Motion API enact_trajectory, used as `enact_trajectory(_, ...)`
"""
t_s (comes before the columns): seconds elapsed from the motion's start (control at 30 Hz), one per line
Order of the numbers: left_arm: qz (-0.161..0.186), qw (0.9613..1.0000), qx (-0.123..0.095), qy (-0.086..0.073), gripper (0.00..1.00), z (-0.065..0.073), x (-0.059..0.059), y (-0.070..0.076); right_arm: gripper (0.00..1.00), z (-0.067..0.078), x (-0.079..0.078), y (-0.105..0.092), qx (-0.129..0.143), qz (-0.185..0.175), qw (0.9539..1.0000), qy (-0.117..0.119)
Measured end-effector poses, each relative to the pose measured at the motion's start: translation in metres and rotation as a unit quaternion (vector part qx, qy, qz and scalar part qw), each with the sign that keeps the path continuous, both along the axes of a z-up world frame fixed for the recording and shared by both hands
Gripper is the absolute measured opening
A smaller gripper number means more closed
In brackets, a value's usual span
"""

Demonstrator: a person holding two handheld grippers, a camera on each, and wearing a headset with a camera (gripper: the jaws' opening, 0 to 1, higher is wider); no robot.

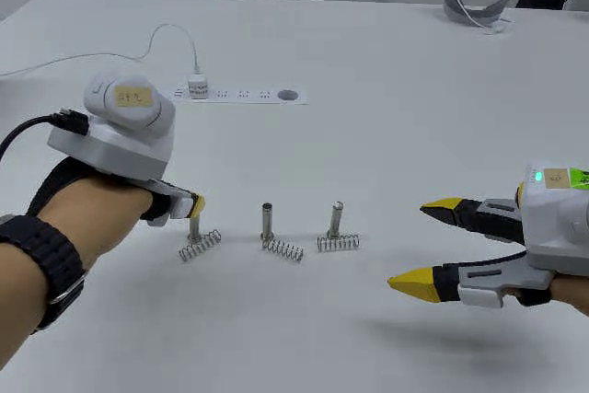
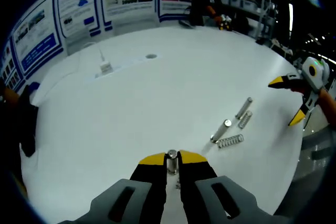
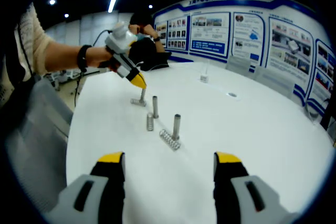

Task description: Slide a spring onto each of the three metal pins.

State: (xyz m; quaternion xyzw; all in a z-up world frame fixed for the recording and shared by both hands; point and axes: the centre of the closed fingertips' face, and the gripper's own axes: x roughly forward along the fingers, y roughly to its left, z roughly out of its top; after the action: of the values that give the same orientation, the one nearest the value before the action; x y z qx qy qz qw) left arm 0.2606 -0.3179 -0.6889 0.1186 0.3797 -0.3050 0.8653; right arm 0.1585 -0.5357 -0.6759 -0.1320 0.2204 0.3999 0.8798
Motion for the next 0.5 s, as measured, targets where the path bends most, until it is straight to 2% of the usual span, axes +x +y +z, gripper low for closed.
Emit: enact_trajectory(0.5,-0.010,0.9995,-0.018,-0.024,0.08,0.0002,-0.0077,0.0026,0.70,-0.0016,-0.0013,0.0028,-0.003,0.002,1.0000,0.003)
